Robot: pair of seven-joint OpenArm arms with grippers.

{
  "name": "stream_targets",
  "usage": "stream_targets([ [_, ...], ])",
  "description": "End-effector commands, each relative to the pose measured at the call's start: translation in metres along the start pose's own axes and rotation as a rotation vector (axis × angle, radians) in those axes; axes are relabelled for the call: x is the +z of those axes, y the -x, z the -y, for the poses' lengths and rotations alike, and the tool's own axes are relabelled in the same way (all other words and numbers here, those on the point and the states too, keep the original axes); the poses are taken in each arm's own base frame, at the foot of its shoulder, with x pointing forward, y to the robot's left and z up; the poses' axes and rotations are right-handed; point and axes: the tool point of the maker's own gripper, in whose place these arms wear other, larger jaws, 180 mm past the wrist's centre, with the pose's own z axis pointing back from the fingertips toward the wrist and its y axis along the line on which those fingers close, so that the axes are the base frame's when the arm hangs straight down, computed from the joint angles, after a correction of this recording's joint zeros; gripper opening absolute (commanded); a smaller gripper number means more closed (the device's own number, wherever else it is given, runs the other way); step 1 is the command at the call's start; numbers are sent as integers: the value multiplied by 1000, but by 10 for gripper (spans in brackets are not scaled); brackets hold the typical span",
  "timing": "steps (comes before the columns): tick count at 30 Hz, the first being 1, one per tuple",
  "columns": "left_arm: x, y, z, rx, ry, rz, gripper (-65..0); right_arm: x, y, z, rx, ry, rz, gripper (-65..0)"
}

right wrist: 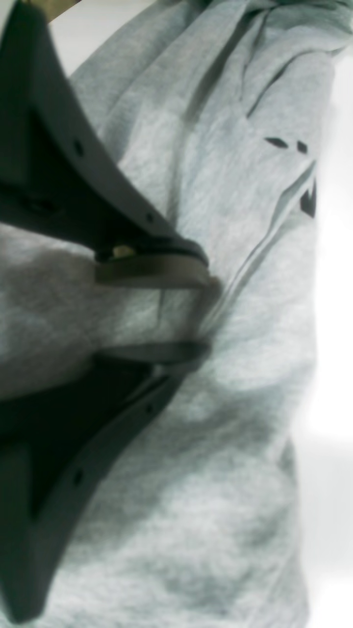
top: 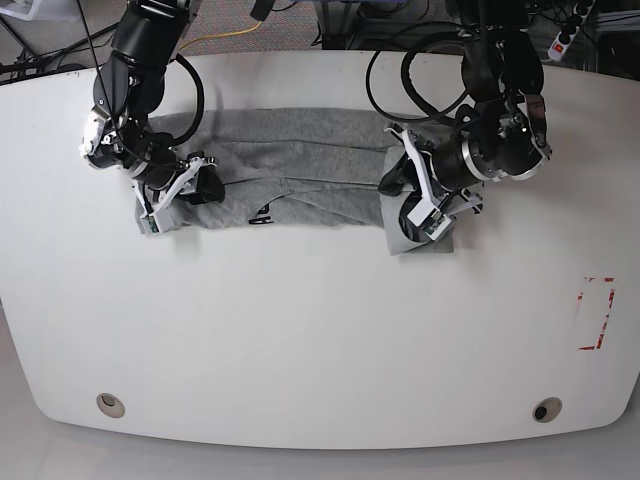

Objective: Fold the T-shirt properly
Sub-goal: 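Fold the strip end with the left gripper toward the right gripper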

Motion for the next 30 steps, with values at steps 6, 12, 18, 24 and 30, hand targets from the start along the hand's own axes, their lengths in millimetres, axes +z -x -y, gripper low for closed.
stream_targets([
  [6,-13,-10,16,66,52,24,-499,1,15,1,16,34,-85,-460],
  [12,-25,-30,40,95,102,44,-328,2,11,0,28,38,-74,-460],
  [18,-25,-56,72,46,157,84,-294,3,11,0,30,39,-77,-460],
  [24,-13,-55,36,83,61,101,-297,3,11,1,31,40,-79,-460],
  [30,18,-26,-30,121,-112,55,-297,8,-3,-1,63,52,-44,-458],
])
